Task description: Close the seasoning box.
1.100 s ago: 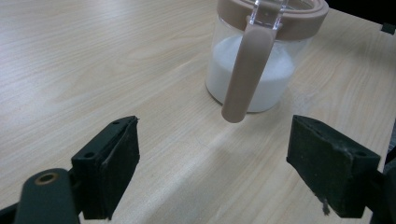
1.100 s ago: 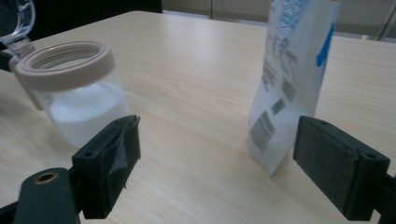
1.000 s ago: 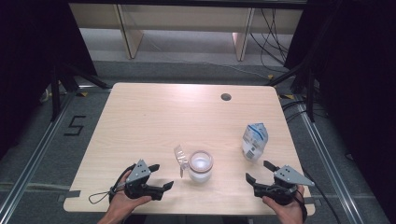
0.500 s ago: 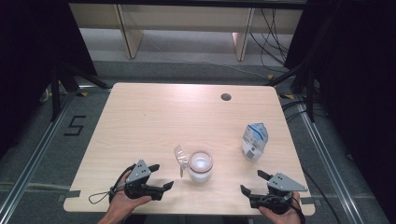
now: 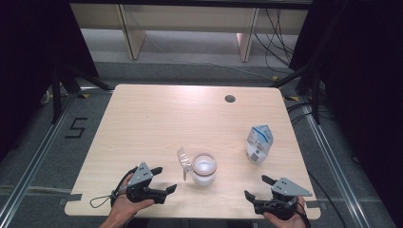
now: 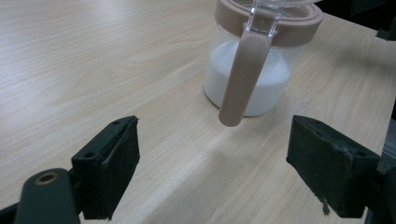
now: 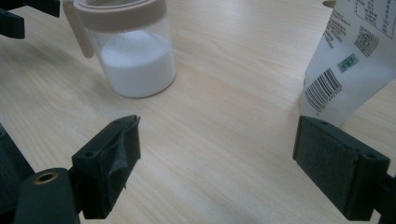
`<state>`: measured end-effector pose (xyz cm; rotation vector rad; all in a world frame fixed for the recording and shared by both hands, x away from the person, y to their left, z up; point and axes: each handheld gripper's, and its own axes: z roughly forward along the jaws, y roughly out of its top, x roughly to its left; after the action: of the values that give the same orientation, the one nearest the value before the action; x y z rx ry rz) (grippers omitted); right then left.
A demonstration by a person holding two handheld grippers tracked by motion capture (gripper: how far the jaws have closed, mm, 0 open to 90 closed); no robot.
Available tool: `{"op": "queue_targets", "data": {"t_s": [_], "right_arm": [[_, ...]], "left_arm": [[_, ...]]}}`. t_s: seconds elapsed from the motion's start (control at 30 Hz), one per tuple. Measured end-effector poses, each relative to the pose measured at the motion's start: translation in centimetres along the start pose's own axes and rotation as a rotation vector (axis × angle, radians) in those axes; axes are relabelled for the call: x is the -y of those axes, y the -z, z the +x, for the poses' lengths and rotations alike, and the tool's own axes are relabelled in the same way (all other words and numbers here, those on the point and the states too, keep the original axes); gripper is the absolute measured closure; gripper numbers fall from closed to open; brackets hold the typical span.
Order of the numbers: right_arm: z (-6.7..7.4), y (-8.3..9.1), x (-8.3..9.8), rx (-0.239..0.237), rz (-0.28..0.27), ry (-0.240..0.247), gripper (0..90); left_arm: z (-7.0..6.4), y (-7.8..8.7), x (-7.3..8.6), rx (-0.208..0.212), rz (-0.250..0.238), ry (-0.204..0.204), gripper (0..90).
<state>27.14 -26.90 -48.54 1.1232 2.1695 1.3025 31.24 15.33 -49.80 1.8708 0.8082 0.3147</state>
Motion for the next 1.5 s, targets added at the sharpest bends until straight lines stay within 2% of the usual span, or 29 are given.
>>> {"op": "queue_targets", "data": {"t_s": [0.1,0.13,0.17,0.2,0.27,0.3,0.37,0.4,0.43,0.47,0.5,0.57,0.6,0.63,0.73,0.77,0.83,0.97,1.0,1.03,1.07,1.1,1.13,1.17,1.2,1.23,1.3,1.33,1.5], "right_arm": [[0.0,0.0,0.0,0.000,0.003,0.003,15.9],[0.0,0.0,0.0,-0.002,0.007,0.006,15.9],[0.0,0.0,0.0,-0.002,0.007,0.006,15.9],[-0.2,-0.1,0.0,-0.004,0.002,0.031,15.9],[-0.2,-0.1,0.0,-0.006,0.002,0.029,16.0],[-0.2,-0.2,0.0,-0.008,0.000,0.036,16.0],[-0.2,-0.3,0.0,-0.010,-0.005,0.036,16.0],[-0.2,-0.3,0.0,-0.009,-0.003,0.039,16.1],[-0.2,-0.3,0.0,-0.010,0.001,0.040,16.1],[-0.2,-0.3,0.0,-0.010,0.001,0.040,16.1],[0.1,-0.2,0.0,-0.004,0.007,0.015,16.1],[-0.2,-0.2,0.0,0.010,-0.005,0.056,16.1],[-0.1,-0.3,0.0,-0.003,0.003,0.023,16.1],[-0.1,-0.3,0.0,-0.003,0.003,0.023,16.1],[0.0,-0.3,0.1,-0.002,0.008,0.017,16.1],[-0.2,-0.5,0.0,-0.008,0.001,0.047,16.2],[-0.2,-0.5,0.1,0.000,0.001,0.057,16.2],[-0.2,-0.6,0.1,-0.021,0.008,0.033,16.2],[-0.2,-0.6,0.1,-0.020,0.011,0.038,16.2],[-0.2,-0.6,0.1,-0.020,0.011,0.038,16.2],[-0.2,-0.6,0.1,-0.020,0.011,0.041,16.3],[-0.2,-0.6,0.1,-0.020,0.011,0.041,16.3],[-0.2,-0.6,0.1,-0.020,0.020,0.045,16.3],[-0.3,-0.6,0.1,-0.003,0.004,0.065,16.3],[-0.3,-0.6,0.1,-0.003,0.004,0.065,16.3],[0.0,-0.5,0.2,-0.013,0.022,0.016,16.3],[0.1,-0.5,0.1,-0.007,0.026,0.020,16.3],[-0.1,-0.6,0.1,-0.018,0.017,0.042,16.3],[-0.2,-0.6,0.1,-0.013,0.015,0.040,16.3]], "left_arm": [[0.1,0.2,-0.2,0.004,-0.015,-0.008,18.7],[0.0,0.4,-0.4,0.000,-0.028,0.019,22.7],[0.0,0.4,-0.4,0.000,-0.028,0.019,27.2],[0.2,0.7,-0.6,0.001,-0.039,0.020,27.2],[0.3,0.9,-0.8,0.003,-0.063,0.021,36.3],[0.3,1.3,-1.1,-0.010,-0.077,0.018,46.8],[0.3,1.3,-1.1,-0.004,-0.096,0.030,56.2],[0.3,1.5,-1.3,-0.012,-0.089,0.024,56.2],[0.3,1.4,-1.4,-0.001,-0.097,0.033,64.3],[0.2,1.5,-1.6,-0.002,-0.095,0.038,64.3],[0.1,1.4,-1.7,-0.002,-0.099,0.044,67.4],[-0.1,1.5,-2.0,-0.007,-0.103,0.032,73.1],[-0.1,1.4,-2.2,0.006,-0.104,0.024,76.7],[-0.2,1.4,-2.4,0.012,-0.111,0.037,76.7],[-0.6,1.1,-2.8,0.010,-0.106,0.034,80.2],[-0.7,0.9,-3.0,0.014,-0.109,0.026,81.9],[-0.8,0.8,-3.3,0.015,-0.111,0.016,83.1],[-1.1,0.7,-3.6,0.017,-0.119,0.019,84.2],[-1.1,0.7,-3.8,0.025,-0.122,0.003,84.5],[-1.2,0.6,-3.9,0.027,-0.132,0.014,84.5],[-1.3,0.7,-4.0,0.024,-0.123,-0.001,84.7],[-1.4,0.6,-4.1,0.026,-0.128,0.007,84.7],[-1.4,0.6,-4.2,0.032,-0.129,-0.007,84.8],[-1.5,0.7,-4.3,0.029,-0.123,-0.002,84.8],[-1.5,0.6,-4.3,0.037,-0.129,-0.007,84.8],[-1.5,0.5,-4.4,0.044,-0.138,-0.008,84.9],[-1.7,0.5,-4.4,0.046,-0.136,-0.003,84.9],[-1.7,0.5,-4.5,0.039,-0.127,-0.012,85.0],[-1.8,0.4,-4.6,0.054,-0.140,-0.013,85.0]]}}
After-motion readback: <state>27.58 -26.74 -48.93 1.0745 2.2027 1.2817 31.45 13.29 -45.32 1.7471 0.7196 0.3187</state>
